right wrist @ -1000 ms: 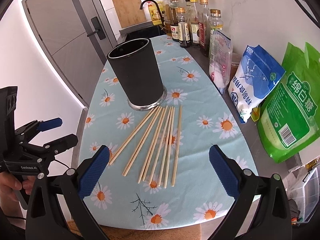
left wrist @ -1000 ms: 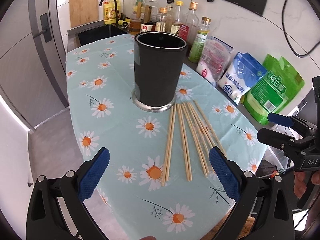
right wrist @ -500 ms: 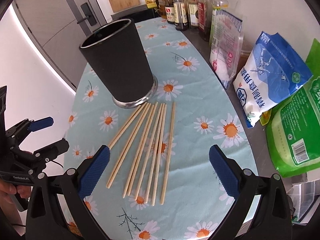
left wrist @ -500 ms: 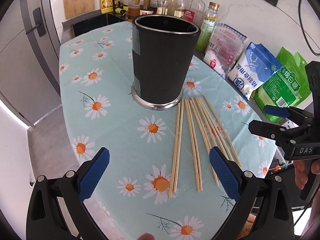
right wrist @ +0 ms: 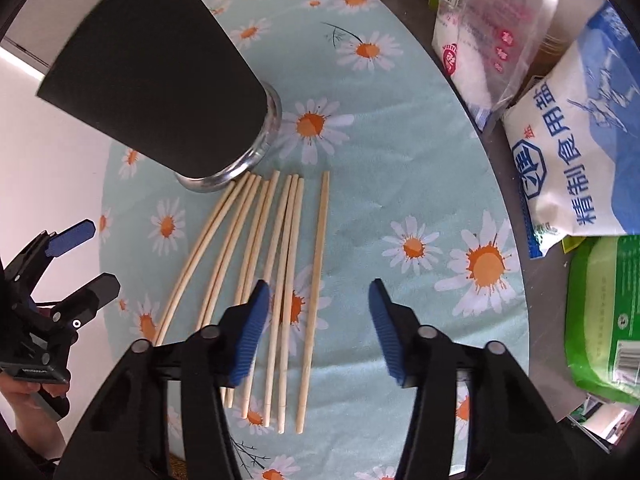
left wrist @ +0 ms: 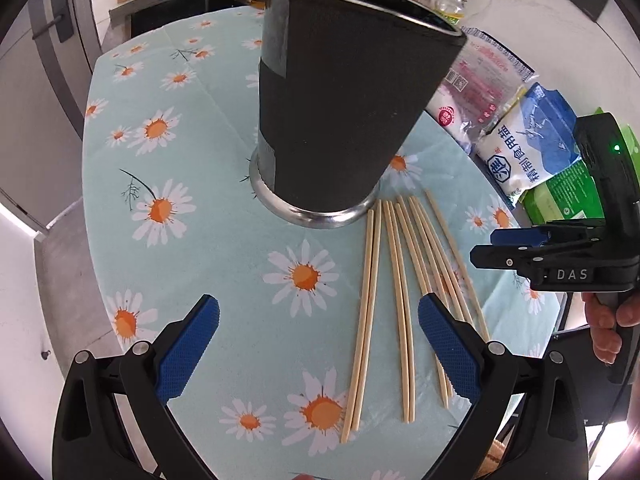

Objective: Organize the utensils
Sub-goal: 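Lower the right gripper onto one wooden chopstick and close it, then close the left gripper on another chopstick while the right gripper holds its chopstick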

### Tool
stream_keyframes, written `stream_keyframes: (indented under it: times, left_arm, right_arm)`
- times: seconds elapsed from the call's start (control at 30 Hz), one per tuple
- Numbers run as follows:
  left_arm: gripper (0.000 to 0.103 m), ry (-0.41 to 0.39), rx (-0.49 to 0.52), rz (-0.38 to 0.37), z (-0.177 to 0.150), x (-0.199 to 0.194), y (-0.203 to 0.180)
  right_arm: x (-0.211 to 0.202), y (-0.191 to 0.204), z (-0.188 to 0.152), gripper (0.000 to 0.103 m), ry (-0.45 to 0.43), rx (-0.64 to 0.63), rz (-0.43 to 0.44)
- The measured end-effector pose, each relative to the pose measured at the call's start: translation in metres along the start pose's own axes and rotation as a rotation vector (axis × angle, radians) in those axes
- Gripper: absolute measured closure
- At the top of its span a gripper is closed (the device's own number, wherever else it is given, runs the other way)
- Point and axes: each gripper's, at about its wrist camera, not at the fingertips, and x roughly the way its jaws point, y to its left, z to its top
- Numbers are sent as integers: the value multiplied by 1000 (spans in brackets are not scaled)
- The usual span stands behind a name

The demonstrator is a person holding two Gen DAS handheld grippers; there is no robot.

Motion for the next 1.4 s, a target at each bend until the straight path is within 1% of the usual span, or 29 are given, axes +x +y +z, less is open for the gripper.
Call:
stream_keyframes:
  times: [0.03, 0.1, 0.17, 0.2, 0.3, 0.37, 0.53, 0.57, 0.73, 0.8, 0.87, 0.9, 0.97, 1.13, 1.2, 1.3, 1.37, 1.4]
  left_arm:
    - [7, 4, -1, -9, 2, 2, 1]
    - [7, 24, -4, -18, 4, 7, 3]
    - [7, 44, 1, -24, 5, 11, 4]
    - [7, 49, 3, -23, 6, 13, 4]
    - [7, 66, 12, -11, 5, 17, 5]
    - [7, 75, 15, -7, 4, 20, 6]
    - [7, 94, 19, -9, 2, 23, 7]
    - [7, 99, 24, -7, 1, 24, 6]
    - [7, 111, 23, 5, 1, 26, 6]
    - [7, 113, 17, 9, 2, 27, 6]
    - [7, 116, 8, 15, 2, 27, 7]
    - [7, 116, 4, 17, 2, 27, 7]
    - [7, 112, -7, 24, 2, 24, 7]
    - [7, 117, -11, 32, 1, 17, 5]
    - [7, 122, -19, 50, 1, 16, 2]
    - [15, 138, -42, 53, 2, 17, 0]
    - [26, 144, -46, 47, 4, 21, -3]
    - [28, 149, -42, 43, 5, 23, -5]
  right_arm:
    - [3, 0, 3, 59, 17, 1, -2]
    - [10, 1, 8, 63, 59, 1, -9]
    - [15, 4, 11, 69, 84, -5, -33]
    - [18, 6, 13, 75, 96, -10, -50]
    - [26, 10, 16, 82, 126, -8, -79]
    - [31, 14, 17, 82, 143, -4, -76]
    - [42, 27, 20, 92, 150, -20, -180]
    - [44, 30, 20, 92, 151, -34, -201]
    - [53, 35, 22, 97, 163, -20, -241]
    - [64, 38, 25, 97, 169, -17, -233]
    - [60, 34, 29, 97, 181, -7, -215]
    - [50, 24, 34, 97, 187, -1, -206]
    - [45, 10, 37, 97, 178, 1, -183]
    - [32, -1, 40, 97, 159, -25, -117]
    - [28, -8, 42, 97, 150, -40, -84]
    - [18, -11, 40, 97, 135, -86, -45]
    - [12, -11, 40, 97, 120, -118, -23]
    - [9, -12, 40, 97, 113, -128, -13]
